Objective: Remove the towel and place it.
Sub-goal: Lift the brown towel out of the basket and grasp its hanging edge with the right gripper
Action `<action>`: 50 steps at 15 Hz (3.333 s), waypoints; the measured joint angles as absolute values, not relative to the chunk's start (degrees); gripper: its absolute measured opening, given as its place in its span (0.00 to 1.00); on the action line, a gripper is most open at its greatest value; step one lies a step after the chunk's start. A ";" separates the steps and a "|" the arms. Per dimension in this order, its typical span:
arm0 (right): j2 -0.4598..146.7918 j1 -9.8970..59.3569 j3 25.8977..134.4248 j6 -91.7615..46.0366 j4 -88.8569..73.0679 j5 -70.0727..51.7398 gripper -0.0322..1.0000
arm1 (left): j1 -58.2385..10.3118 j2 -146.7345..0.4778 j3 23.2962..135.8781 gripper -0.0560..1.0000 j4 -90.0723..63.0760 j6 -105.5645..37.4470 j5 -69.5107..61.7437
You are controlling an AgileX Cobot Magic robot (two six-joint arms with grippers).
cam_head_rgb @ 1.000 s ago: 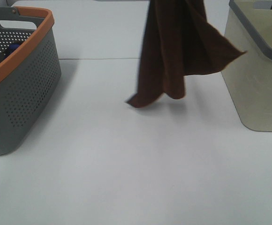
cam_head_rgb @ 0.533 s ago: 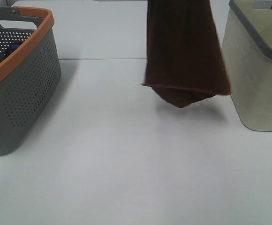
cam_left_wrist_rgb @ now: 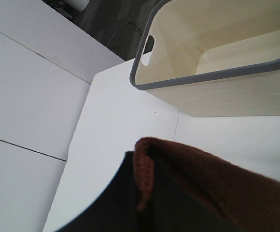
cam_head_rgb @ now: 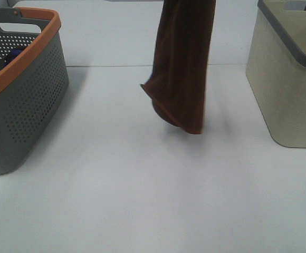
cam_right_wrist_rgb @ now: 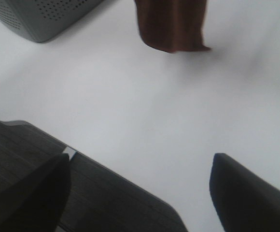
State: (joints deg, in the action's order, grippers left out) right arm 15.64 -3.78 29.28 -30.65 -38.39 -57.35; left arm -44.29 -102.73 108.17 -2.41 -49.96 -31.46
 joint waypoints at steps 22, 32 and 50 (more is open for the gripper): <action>74.66 3.15 31.28 -88.24 -96.77 -29.62 0.79 | -44.29 -107.95 108.29 0.06 4.87 -29.45 -22.57; 92.53 22.69 47.96 -92.02 -99.12 -10.03 0.72 | -43.66 -112.19 108.29 0.06 14.67 -5.39 -19.14; 99.52 22.69 57.30 -84.28 -99.12 0.40 0.72 | -41.83 -112.30 108.29 0.06 15.70 10.49 -10.60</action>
